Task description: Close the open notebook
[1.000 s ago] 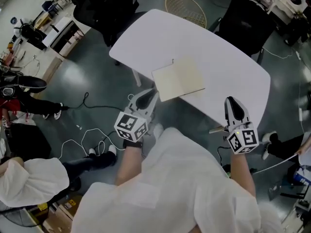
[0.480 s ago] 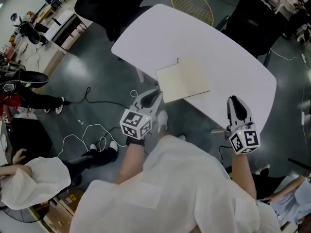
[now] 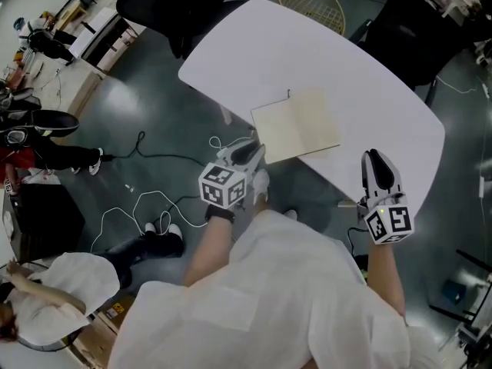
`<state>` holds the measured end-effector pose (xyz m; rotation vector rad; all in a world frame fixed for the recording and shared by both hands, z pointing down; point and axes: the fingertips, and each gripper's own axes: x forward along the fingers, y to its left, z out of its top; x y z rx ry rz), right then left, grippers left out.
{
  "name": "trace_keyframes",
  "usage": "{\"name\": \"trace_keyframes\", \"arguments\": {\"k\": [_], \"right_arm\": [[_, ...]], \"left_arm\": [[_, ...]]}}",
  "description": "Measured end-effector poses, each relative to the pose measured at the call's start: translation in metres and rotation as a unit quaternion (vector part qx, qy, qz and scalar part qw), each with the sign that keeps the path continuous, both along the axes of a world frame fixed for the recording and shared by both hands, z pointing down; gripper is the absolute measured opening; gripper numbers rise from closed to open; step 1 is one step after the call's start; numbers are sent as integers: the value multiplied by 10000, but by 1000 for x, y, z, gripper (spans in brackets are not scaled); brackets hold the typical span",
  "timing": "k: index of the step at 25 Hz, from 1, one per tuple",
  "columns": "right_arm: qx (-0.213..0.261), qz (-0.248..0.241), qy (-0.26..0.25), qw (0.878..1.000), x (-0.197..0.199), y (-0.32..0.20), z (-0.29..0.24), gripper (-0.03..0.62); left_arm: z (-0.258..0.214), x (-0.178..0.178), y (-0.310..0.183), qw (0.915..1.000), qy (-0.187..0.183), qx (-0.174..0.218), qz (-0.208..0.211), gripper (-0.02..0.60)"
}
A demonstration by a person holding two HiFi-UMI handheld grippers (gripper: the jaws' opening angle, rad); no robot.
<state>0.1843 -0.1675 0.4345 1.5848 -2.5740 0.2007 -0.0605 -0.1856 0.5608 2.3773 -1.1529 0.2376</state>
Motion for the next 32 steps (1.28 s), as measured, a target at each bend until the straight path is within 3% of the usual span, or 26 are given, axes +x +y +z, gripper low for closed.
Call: {"name": "trace_keyframes", "arguments": {"k": [7,13,22,26,32], "right_arm": [[-24,-57,85,9999,-12,-9,5,65],[-46,-15,126,9999,-15,-19,10,67],[-110,-109,235,9996,-27,-31,13,69],[-139,-136,287,9994,-29,-36,15,69],[-163,-164,359,9991,-30,-42,16,69]], "left_arm": [[46,-4,-13,9971,96,-748,-29,94],[86,-5,-23,9895,361,-1392,-121,123],[133,-12,-33,9730,712,-2164,-362,153],[158,-7,-30,9606,958,-2588,-321,161],[177,-2,-29,9501,1042,-2926,-270,175]]}}
